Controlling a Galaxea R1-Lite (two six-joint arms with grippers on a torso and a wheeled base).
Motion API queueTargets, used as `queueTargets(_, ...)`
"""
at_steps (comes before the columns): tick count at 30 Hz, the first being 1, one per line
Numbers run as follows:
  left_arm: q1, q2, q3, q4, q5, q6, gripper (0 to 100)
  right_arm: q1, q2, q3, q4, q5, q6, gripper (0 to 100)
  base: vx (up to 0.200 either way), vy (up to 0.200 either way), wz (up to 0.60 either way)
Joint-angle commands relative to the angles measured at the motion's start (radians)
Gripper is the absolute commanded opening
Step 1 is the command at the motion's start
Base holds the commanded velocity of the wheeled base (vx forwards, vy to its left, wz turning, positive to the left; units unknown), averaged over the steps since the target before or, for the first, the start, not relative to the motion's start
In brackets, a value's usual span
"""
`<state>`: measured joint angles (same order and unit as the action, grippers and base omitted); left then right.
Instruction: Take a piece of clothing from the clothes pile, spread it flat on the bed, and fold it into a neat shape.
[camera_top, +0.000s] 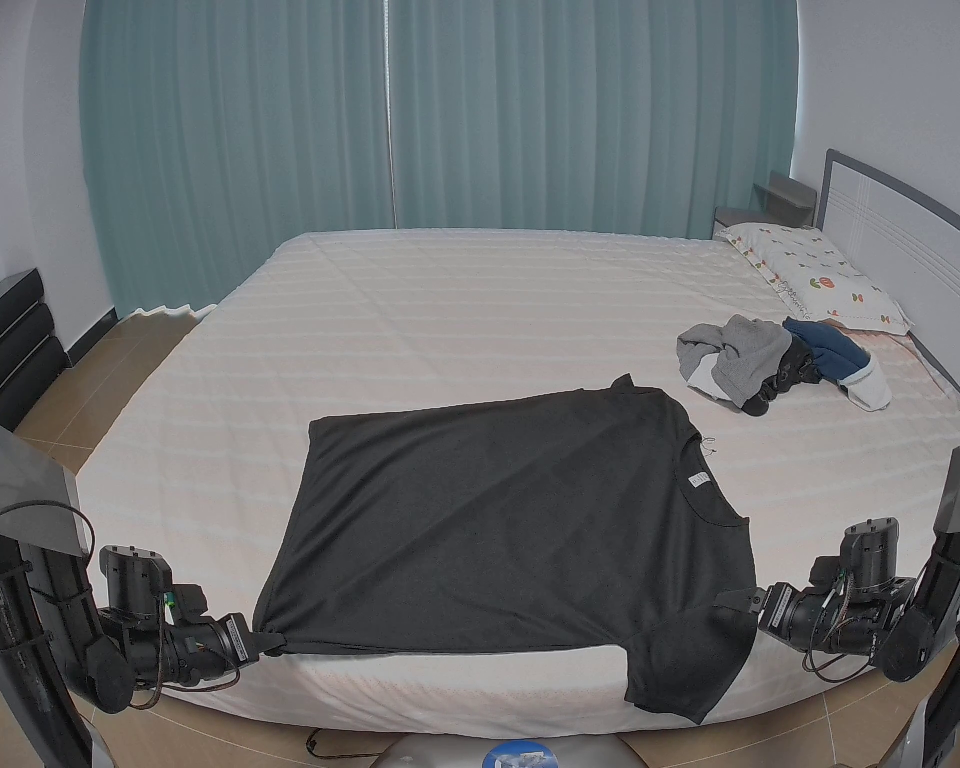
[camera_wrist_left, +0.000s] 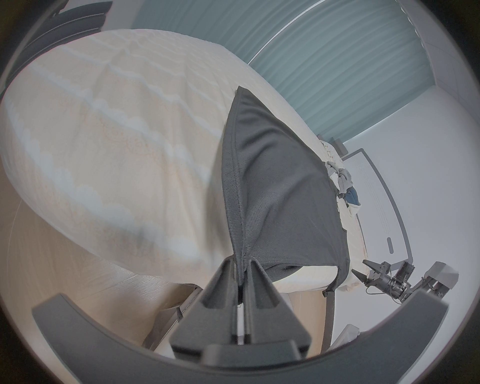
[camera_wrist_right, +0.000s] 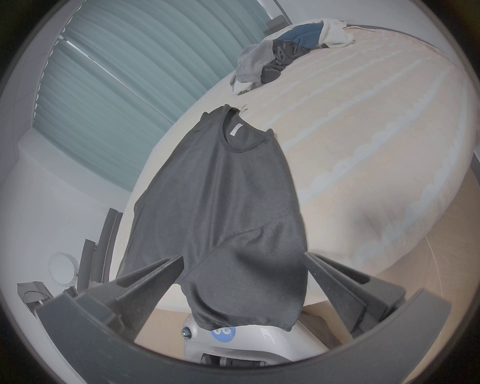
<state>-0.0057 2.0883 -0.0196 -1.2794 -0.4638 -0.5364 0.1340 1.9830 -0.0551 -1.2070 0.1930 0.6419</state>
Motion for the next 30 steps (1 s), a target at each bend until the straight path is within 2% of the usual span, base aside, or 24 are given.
queueTargets(1,0.006,0.018,0.009,-0.002,-0.001,-0.002,0,-0.014,0.053,-0.014,-0.002,-0.001,-0.019,100,0.000,0.000,0.00)
queueTargets(4,0.010,0.018,0.007,-0.002,-0.001,-0.016,0,-0.044,0.053,-0.031,-0.005,0.005,-0.041,100,0.000,0.000,0.00)
queueTargets(10,0.010,0.016,0.006,-0.003,0.001,-0.033,0,-0.047,0.109,-0.046,-0.020,0.005,-0.044,100,0.000,0.000,0.00)
queueTargets(19,0.018,0.015,0.006,-0.003,0.002,-0.031,0,-0.047,0.237,-0.048,-0.261,-0.003,-0.051,100,0.000,0.000,0.00)
queueTargets(20,0.020,0.016,0.006,-0.003,0.002,-0.031,0,-0.044,0.255,-0.049,-0.264,-0.003,-0.057,0,0.000,0.000,0.00)
queueTargets(25,0.020,0.012,0.007,-0.003,0.002,-0.031,0,-0.047,0.330,-0.071,-0.335,-0.009,-0.067,0,0.000,0.000,0.00)
queueTargets(30,0.024,0.012,0.007,-0.003,0.002,-0.030,0,-0.063,0.313,-0.104,-0.358,-0.010,-0.065,0,0.000,0.000,0.00)
